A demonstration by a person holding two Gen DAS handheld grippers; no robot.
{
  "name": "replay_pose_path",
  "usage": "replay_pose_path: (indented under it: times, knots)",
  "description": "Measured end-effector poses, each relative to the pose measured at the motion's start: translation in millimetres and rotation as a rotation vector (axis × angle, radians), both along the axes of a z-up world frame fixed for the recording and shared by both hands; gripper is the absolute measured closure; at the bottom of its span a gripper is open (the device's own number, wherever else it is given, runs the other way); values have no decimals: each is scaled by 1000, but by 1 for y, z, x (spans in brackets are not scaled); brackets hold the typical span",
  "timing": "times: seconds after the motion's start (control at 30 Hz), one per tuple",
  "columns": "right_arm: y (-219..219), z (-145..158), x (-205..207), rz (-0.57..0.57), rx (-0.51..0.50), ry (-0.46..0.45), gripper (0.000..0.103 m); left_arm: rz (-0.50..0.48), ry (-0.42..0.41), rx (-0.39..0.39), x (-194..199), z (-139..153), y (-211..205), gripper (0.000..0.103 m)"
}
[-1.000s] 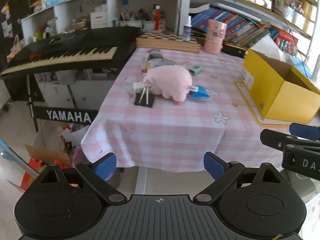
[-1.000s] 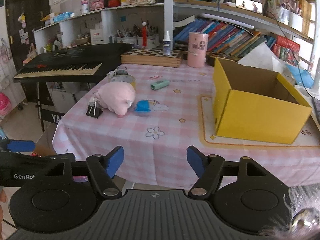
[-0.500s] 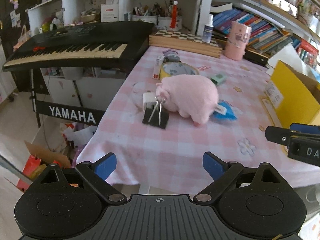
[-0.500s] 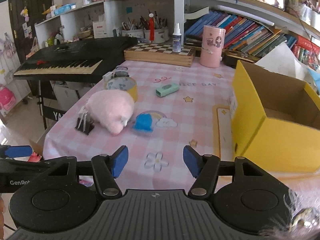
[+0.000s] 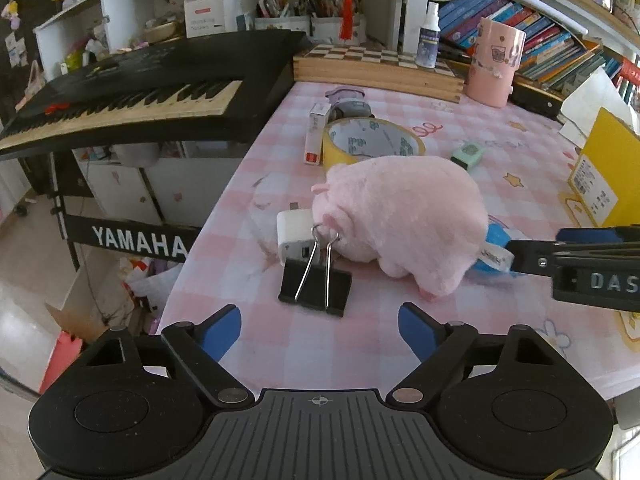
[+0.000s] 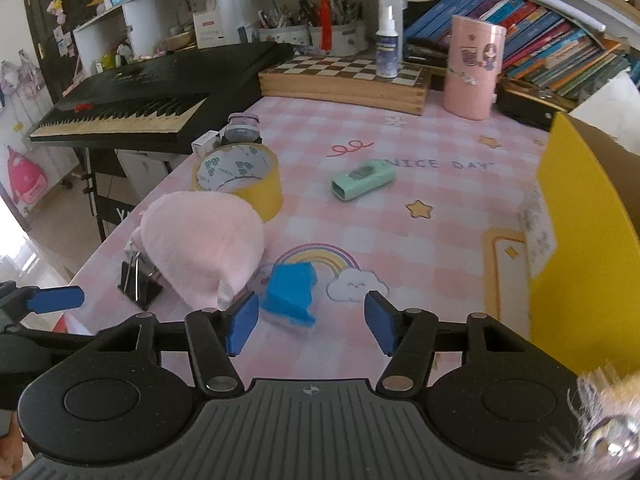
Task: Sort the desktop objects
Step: 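Grasp the black binder clip with the left tool while the right tool grasps the blue sponge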
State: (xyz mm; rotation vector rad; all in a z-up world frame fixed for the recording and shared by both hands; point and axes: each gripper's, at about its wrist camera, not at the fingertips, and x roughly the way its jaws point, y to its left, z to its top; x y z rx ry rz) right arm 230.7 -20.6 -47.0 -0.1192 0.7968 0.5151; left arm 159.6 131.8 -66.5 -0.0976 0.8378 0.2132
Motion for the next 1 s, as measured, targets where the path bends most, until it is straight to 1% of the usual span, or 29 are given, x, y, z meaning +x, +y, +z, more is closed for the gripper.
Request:
replay_pose_path:
  times: [0.27, 0.4, 0.5, 0.57, 0.6, 0.7, 0.8, 0.87, 0.93, 1.0]
  knots:
    - [15, -16, 20, 55, -23, 34, 46, -35, 0, 8, 21, -6, 5, 26]
    - [19, -21, 26, 66, -32, 46, 46, -53, 0, 0, 26, -9, 6, 30]
    - [21, -24, 29, 71, -46, 61, 45, -72, -7, 18, 28, -10, 4, 32]
    - [23, -24, 28, 75, -55, 53, 46, -73, -6, 16, 27, -10, 5, 35]
    - [23, -25, 27, 77, -59, 48, 49, -74, -7, 16, 27, -10, 5, 36]
    - [23, -25, 27, 82, -77, 24, 67, -79, -5, 18, 26, -9, 5, 38]
    - [18, -24, 27, 79, -70, 29, 69, -85, -14, 20, 23, -9, 5, 46]
    - [13, -21, 26, 65, -66, 25, 69, -81, -19, 19, 21, -9, 4, 58]
    - [7, -17, 23, 53, -59, 19, 69, -73, -23, 18, 19, -9, 5, 64]
    - [1, -12, 20, 37, -55, 9, 69, -68, -26, 5, 16, -8, 6, 64]
